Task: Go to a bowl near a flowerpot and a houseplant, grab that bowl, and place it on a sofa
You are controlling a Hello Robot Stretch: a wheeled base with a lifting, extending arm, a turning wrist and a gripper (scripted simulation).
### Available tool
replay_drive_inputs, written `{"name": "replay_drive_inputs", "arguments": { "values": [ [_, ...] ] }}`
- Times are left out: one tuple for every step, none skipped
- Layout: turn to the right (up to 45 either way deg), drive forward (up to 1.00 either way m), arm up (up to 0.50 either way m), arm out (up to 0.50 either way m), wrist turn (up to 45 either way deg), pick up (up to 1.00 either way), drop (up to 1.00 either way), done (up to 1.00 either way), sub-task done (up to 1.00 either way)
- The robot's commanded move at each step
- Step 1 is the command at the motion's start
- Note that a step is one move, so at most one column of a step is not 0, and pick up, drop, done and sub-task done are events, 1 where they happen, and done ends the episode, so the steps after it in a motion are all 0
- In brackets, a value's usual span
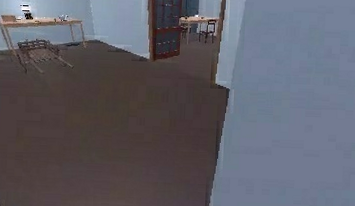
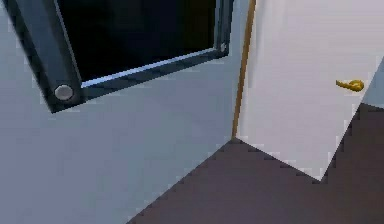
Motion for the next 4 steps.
{"name": "replay_drive_inputs", "arguments": {
  "values": [
    [0.0, 0.15, 0.00, 0.00, 0.0, 0.00, 0.00, 0.00, 0.00],
    [-42.0, 0.00, 0.00, 0.00, 0.0, 0.00, 0.00, 0.00, 0.00],
    [0.0, 1.00, 0.00, 0.00, 0.0, 0.00, 0.00, 0.00, 0.00],
    [-3.0, 0.00, 0.00, 0.00, 0.0, 0.00, 0.00, 0.00, 0.00]
  ]
}}
